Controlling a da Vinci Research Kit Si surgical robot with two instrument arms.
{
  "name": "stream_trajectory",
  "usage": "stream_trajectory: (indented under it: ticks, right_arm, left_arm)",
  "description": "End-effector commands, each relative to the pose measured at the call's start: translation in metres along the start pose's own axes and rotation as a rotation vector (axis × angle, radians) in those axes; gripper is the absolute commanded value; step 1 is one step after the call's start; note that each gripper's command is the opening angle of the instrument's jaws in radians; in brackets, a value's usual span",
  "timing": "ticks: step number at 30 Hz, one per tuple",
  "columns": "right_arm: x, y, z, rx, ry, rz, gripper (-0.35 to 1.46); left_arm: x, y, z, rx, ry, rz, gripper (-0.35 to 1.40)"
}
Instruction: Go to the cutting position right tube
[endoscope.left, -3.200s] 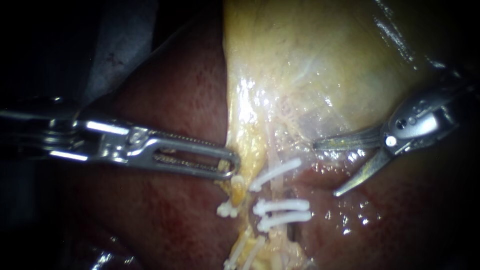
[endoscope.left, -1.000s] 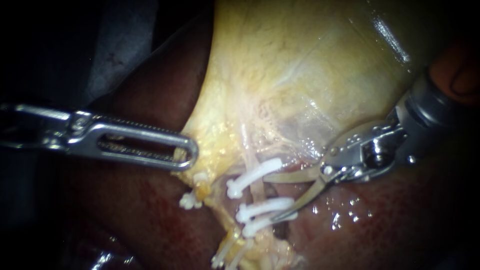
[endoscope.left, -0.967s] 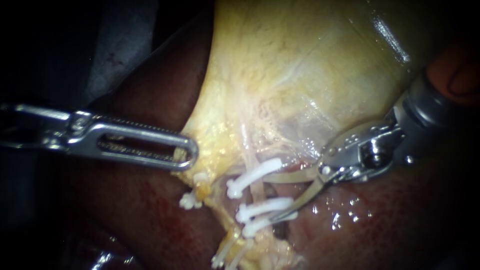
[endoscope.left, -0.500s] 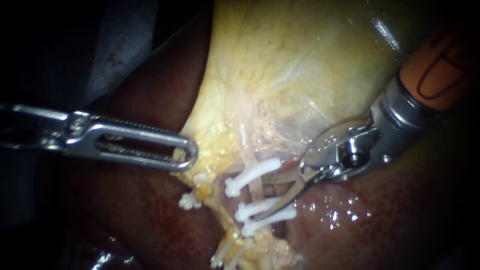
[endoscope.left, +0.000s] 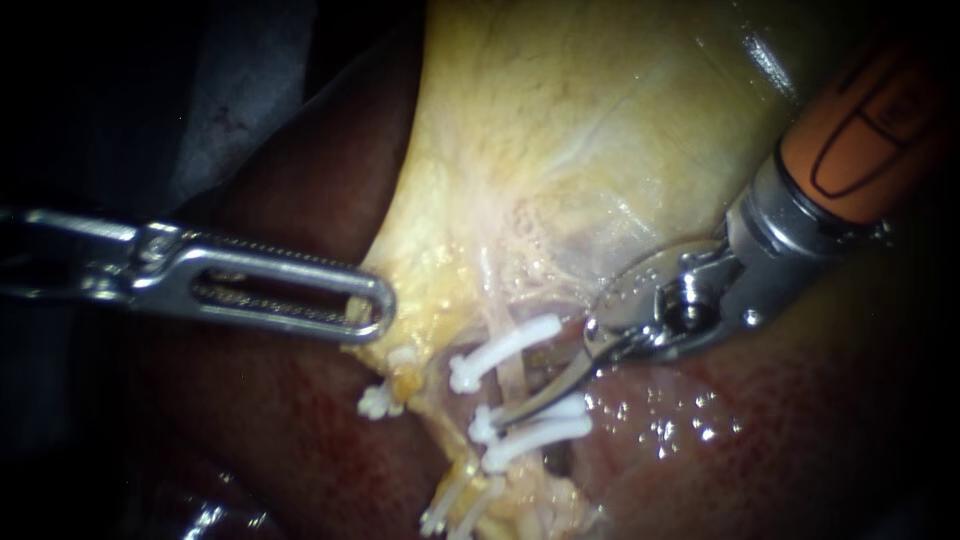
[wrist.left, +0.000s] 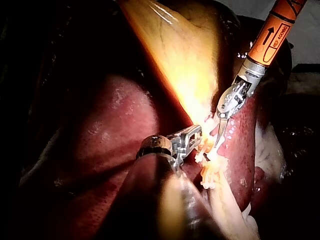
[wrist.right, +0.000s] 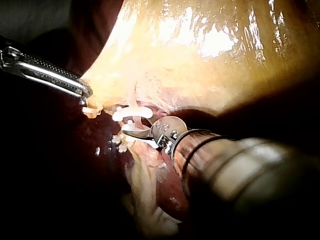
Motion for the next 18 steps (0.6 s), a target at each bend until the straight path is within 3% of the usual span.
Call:
stream_trajectory:
  ticks: [1,11,18]
  right_arm:
    - [0.0000,0.0000,0.0001,0.000,0.003,0.004,0.39]
    - [0.0001,0.0001,0.0006,0.004,0.013,0.031,0.20]
    - [0.0001,0.0001,0.0011,0.001,0.013,0.032,0.17]
  left_arm:
    - [0.0000,0.0000,0.0000,0.000,0.000,0.000,-0.35]
    - [0.0000,0.0000,0.0000,0.000,0.000,0.000,-0.35]
    - [0.0000,0.0000,0.0000,0.000,0.000,0.000,-0.35]
